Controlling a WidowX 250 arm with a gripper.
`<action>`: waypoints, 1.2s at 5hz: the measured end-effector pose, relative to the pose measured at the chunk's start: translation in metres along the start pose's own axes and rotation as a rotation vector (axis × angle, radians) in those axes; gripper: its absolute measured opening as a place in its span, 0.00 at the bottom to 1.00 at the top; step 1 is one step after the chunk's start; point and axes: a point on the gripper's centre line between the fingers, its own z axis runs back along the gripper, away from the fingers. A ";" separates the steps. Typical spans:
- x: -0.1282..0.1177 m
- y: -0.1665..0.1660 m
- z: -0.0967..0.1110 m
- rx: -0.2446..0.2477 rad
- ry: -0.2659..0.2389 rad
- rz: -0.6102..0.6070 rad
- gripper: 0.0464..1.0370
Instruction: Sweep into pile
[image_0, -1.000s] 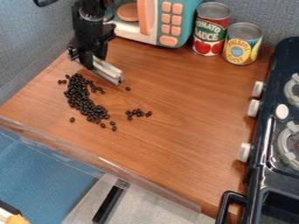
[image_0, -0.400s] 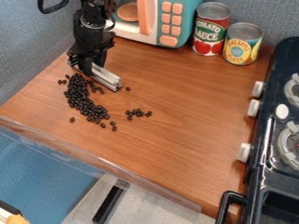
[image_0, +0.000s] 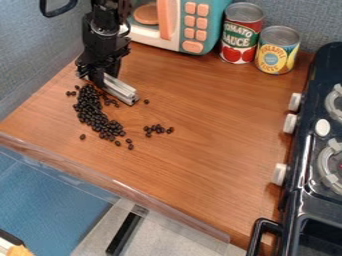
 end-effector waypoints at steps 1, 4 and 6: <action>-0.003 0.008 0.002 0.004 -0.006 -0.009 0.33; -0.009 0.027 0.003 0.010 -0.006 -0.012 0.33; -0.004 0.012 0.014 -0.033 0.022 0.020 0.33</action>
